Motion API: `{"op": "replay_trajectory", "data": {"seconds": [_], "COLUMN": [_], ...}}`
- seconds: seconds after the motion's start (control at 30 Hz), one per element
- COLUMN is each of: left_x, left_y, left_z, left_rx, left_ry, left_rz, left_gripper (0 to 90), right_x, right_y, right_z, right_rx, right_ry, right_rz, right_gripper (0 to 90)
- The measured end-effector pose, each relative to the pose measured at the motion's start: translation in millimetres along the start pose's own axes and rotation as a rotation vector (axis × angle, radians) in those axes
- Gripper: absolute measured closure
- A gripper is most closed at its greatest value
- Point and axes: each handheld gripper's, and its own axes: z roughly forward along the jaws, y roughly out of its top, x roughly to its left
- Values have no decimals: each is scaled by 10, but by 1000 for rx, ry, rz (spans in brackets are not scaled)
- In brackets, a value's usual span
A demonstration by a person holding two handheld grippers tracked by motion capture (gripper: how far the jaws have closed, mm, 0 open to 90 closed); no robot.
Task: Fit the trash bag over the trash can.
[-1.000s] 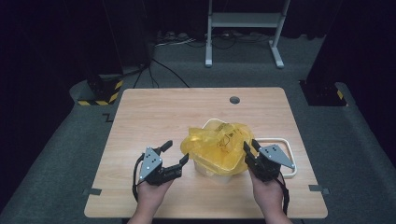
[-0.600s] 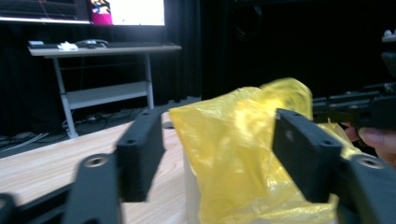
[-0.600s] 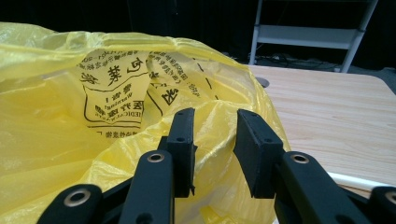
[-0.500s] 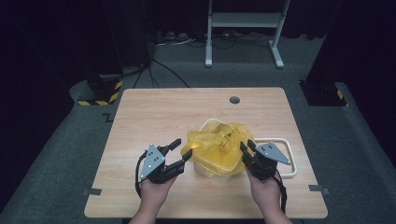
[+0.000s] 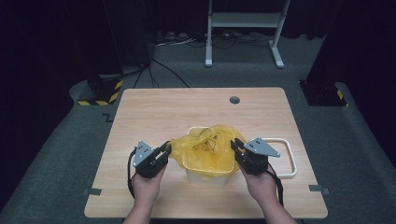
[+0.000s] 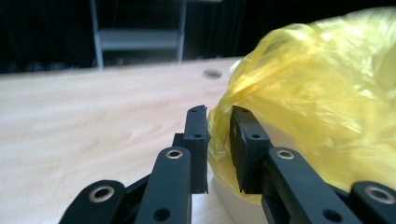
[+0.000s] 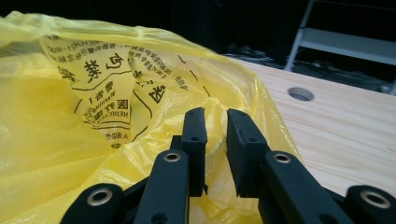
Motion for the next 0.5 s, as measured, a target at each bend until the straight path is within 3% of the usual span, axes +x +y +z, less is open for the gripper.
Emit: {"op": "replay_trajectory", "data": {"seconds": [0.17, 0.27, 0.4, 0.5], "left_x": [52, 9, -30, -56], "left_y": [-130, -173, -181, -196], "left_z": [127, 185, 193, 199], "left_rx": [88, 127, 141, 158], "left_ry": [11, 11, 9, -3], "left_rz": [-10, 19, 47, 56], "left_gripper": [760, 737, 710, 714], "right_x": [42, 37, 47, 92], "right_y": [11, 21, 33, 55], "right_z": [27, 25, -92, -219], "right_rx": [-6, 1, -40, -72], "right_ry": [32, 31, -39, -63], "right_rz": [-20, -11, 17, 32], "right_gripper": [782, 766, 711, 694]}}
